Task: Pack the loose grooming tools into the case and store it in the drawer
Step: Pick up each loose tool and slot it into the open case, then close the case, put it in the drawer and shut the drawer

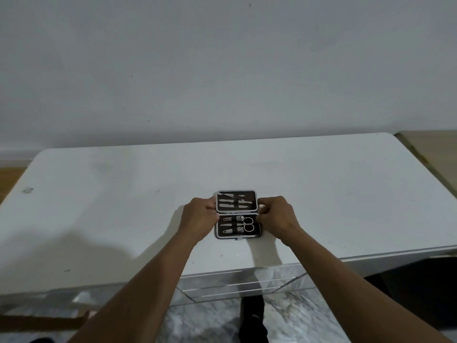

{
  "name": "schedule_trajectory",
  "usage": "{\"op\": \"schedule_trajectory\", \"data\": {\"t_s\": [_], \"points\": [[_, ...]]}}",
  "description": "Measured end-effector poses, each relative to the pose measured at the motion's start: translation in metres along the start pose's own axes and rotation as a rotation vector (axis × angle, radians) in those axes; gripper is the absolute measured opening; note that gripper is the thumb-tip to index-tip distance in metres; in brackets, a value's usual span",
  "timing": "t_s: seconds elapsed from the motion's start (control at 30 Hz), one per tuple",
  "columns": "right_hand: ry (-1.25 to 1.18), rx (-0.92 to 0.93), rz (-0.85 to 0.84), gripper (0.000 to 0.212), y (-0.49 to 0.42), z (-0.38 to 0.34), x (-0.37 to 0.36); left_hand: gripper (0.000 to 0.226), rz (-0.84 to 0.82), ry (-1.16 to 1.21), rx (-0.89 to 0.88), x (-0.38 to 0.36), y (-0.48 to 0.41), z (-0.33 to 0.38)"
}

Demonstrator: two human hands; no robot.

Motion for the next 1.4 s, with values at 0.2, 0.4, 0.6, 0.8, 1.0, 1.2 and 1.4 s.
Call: {"op": "schedule_trajectory", "data": {"t_s": [0.2,0.4,0.6,0.8,1.0,1.2,1.4], "points": [[-0.207,-0.021,0.093,0.037,0.018,-0.001,0.008,0.046,0.129,0.279,-0.029,0.005,0.016,-0.003],[-0.347,-0.042,0.099,0.039,0.022,0.002,0.013,0.037,0.191,0.348,-0.037,0.005,0.022,-0.010],[-0.441,-0.046,0.098,0.025,0.028,0.004,0.013,0.022,0.195,0.284,-0.078,0.012,0.031,-0.011],[-0.367,-0.024,0.156,0.022,0.037,0.005,0.020,0.049,0.036,0.376,0.071,0.004,0.034,-0.028],[-0.170,0.135,0.144,0.022,0.053,0.004,0.016,0.030,0.099,0.166,-0.134,0.013,0.048,-0.021],[-0.078,0.195,0.172,0.027,0.056,0.003,0.010,0.032,0.195,0.173,-0.235,0.011,0.055,-0.015],[-0.014,0.216,0.165,0.026,0.049,0.003,-0.001,0.025,0.274,0.119,-0.304,0.005,0.055,-0.011]]}}
Point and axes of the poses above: each hand's wrist, its own y-axis away from the middle knuckle, its own x-axis out of the back of the hand, z = x × y, the point moved 9 cm from there along -y, towards the middle knuckle, and after that the axes turned 10 degrees about z, right-handed, at the moved point
